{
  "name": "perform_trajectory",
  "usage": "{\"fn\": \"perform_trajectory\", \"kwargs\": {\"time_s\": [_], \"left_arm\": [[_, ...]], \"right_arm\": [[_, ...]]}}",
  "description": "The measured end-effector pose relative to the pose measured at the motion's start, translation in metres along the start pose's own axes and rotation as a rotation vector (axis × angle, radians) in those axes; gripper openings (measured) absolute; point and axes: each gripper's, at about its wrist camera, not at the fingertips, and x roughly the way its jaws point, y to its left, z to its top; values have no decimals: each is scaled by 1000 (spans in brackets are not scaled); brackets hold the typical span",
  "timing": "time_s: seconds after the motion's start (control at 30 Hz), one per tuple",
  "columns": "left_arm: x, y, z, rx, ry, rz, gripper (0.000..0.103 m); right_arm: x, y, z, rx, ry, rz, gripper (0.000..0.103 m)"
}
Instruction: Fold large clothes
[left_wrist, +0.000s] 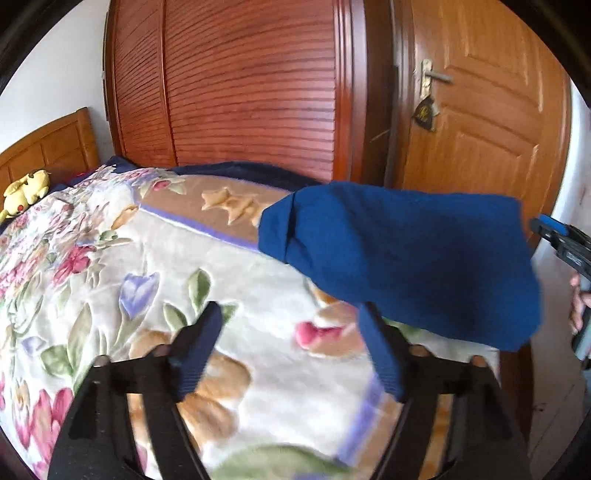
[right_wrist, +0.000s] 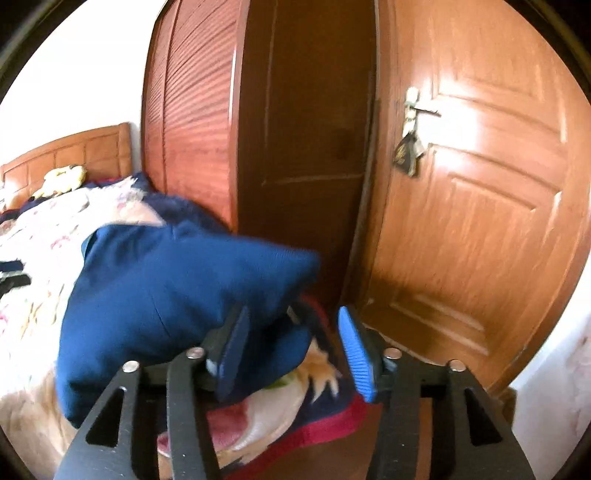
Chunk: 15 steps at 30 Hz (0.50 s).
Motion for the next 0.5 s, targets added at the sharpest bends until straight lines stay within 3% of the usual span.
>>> {"fn": "perform_trajectory", "kwargs": {"time_s": [0.1,0.17,0.33,0.5], "left_arm": [[-15,-11,-5,16,-6,-13,80],[-27,-18,-9,27,-17,-18,80],[-59,-35,-20,44,-55,-18,82],[-88,-48,-32,57,-68,-23,82]], "right_arm": [[-13,15,11,-16,-40,22,57],[-18,24,6,-29,-41,105,57],[-16,59,-1,-68,31,187,57],[11,58,-18,-74,137,179,57]]}}
